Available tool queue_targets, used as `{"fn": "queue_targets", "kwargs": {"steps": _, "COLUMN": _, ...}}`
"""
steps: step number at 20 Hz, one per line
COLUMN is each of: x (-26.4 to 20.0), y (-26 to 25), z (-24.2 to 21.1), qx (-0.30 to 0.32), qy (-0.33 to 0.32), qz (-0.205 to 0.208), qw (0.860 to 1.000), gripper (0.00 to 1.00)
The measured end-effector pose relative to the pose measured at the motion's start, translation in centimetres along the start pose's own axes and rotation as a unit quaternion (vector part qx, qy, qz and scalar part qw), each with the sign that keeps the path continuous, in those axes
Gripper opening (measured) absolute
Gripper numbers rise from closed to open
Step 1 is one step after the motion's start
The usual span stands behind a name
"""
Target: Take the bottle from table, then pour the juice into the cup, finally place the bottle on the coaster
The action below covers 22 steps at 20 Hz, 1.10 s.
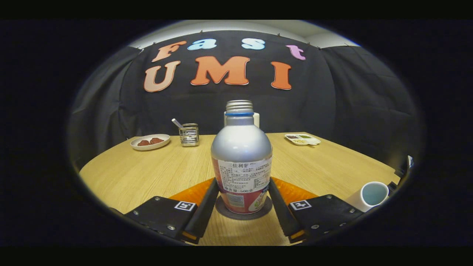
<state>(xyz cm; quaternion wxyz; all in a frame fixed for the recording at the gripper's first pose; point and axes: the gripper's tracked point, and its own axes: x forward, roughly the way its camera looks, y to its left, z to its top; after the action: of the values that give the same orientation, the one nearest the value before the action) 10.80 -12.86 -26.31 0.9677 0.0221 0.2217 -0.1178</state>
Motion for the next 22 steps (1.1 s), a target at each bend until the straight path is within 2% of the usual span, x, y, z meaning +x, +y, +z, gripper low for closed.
{"fn": "queue_targets", "kwargs": {"steps": 3, "x": -0.5, "y": -0.3, "z": -0.1, "qx": 0.008, "qy": 0.004, "qz": 0.002, "qw": 1.0, "gripper": 0.8}}
{"fn": "queue_targets", "kwargs": {"steps": 7, "x": -2.0, "y": 0.1, "z": 0.8, "qx": 0.011, "qy": -0.01, "qz": 0.013, "qw": 1.0, "gripper": 0.96}}
{"fn": "queue_targets", "kwargs": {"steps": 8, "x": -2.5, "y": 0.3, "z": 1.2, "qx": 0.015, "qy": -0.017, "qz": 0.017, "qw": 1.0, "gripper": 0.97}}
{"fn": "queue_targets", "kwargs": {"steps": 13, "x": -5.6, "y": 1.2, "z": 3.9, "qx": 0.01, "qy": -0.056, "qz": 0.033, "qw": 0.998, "gripper": 0.97}}
{"fn": "queue_targets", "kwargs": {"steps": 22, "x": -12.6, "y": 4.2, "z": 10.9, "qx": -0.037, "qy": -0.109, "qz": 0.067, "qw": 0.991, "gripper": 0.97}}
